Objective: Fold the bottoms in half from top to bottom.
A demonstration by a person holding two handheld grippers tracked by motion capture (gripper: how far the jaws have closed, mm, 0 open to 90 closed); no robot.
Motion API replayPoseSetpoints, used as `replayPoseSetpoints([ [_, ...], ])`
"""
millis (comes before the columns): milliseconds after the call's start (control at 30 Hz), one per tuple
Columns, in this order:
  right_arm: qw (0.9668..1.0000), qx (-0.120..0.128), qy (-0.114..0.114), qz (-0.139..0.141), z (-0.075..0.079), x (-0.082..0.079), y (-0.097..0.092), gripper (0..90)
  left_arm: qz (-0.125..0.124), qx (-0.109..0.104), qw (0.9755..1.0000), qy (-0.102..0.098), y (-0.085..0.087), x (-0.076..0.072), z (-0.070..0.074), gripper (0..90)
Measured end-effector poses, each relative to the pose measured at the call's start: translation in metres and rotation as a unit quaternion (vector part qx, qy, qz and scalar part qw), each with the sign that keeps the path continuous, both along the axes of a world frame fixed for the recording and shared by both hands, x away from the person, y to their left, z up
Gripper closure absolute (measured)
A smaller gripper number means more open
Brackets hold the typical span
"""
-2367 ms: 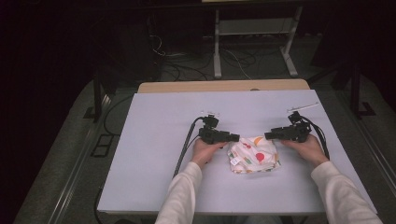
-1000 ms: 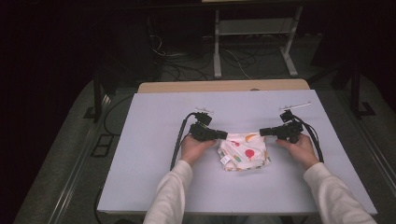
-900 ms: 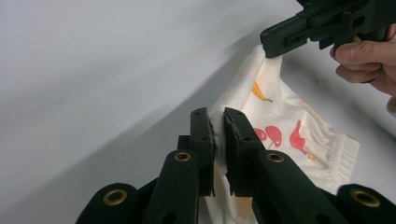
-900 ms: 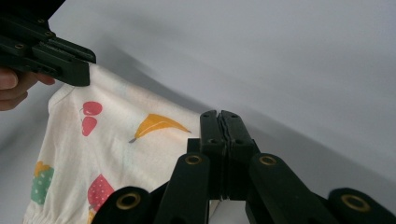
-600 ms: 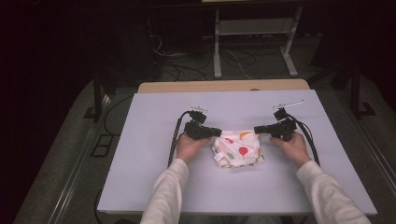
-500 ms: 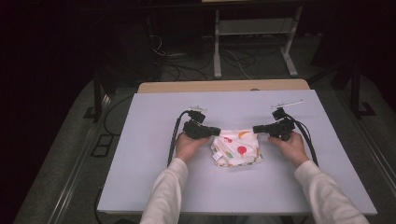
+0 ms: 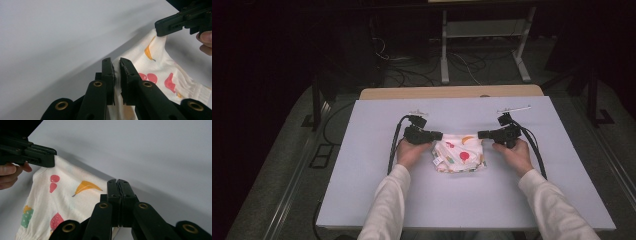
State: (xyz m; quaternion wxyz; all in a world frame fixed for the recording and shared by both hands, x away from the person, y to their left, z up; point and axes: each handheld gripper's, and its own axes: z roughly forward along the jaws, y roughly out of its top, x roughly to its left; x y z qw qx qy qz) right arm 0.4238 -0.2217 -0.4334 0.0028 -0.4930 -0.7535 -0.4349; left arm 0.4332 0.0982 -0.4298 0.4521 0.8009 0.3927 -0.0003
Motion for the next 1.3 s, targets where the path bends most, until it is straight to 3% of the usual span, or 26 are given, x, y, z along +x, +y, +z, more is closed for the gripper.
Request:
replayPoseSetpoints([
  [567,0.9994,-0.003,-0.021,-0.027,0.005,0.016,0.01,87.2,0.029,-0.002,0.9995,-0.011,0.005,0.021,-0.004,81.7],
  [833,0.9988,0.001,-0.017,-0.046,-0.002,0.025,0.015,87.2,0.044,-0.026,0.9987,-0.005,0.009,0.028,-0.009,81.6],
  [1100,0.9989,0.006,-0.026,-0.039,-0.006,0.032,0.016,86.2,0.056,-0.024,0.9981,0.011,0.007,0.034,-0.016,79.4],
  [1300,0.9981,-0.009,-0.042,-0.046,-0.007,0.031,0.015,68.8,0.072,-0.009,0.9974,-0.003,0.008,0.033,-0.01,47.6],
])
